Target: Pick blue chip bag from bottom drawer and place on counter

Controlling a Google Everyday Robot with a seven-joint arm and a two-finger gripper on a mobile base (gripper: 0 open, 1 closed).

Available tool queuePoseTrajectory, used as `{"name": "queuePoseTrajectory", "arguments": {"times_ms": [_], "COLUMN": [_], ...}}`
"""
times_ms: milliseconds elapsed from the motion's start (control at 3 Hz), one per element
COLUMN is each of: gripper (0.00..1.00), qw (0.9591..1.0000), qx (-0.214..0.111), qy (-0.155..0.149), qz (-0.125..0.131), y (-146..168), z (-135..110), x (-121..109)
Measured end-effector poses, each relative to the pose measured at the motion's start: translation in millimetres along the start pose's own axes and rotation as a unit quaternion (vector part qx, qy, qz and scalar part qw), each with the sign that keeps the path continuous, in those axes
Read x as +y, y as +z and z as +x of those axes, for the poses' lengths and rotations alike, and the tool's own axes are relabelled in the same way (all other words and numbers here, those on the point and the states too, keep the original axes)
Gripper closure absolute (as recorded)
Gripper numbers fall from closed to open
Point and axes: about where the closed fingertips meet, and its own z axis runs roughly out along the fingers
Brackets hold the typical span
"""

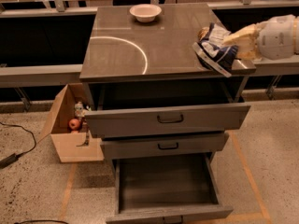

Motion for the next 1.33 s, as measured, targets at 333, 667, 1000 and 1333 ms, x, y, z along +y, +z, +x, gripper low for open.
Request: {"name": "queuePoseTrajectory", "arguments": {"times_ms": [333,667,1000,1333], "gripper": [1.00,1.00,0.84,0.60], "qw": [0.9980,0.9951,0.9926,0.9906], "qx": [-0.035,-0.065,-0.070,-0.071], "qy": [-0.028,-0.045,-0.072,-0.090], "qz": [0.044,0.060,0.069,0.074], "y": [56,110,157,194], "z": [6,4,8,10], "x": [-29,-42,-58,-73]}}
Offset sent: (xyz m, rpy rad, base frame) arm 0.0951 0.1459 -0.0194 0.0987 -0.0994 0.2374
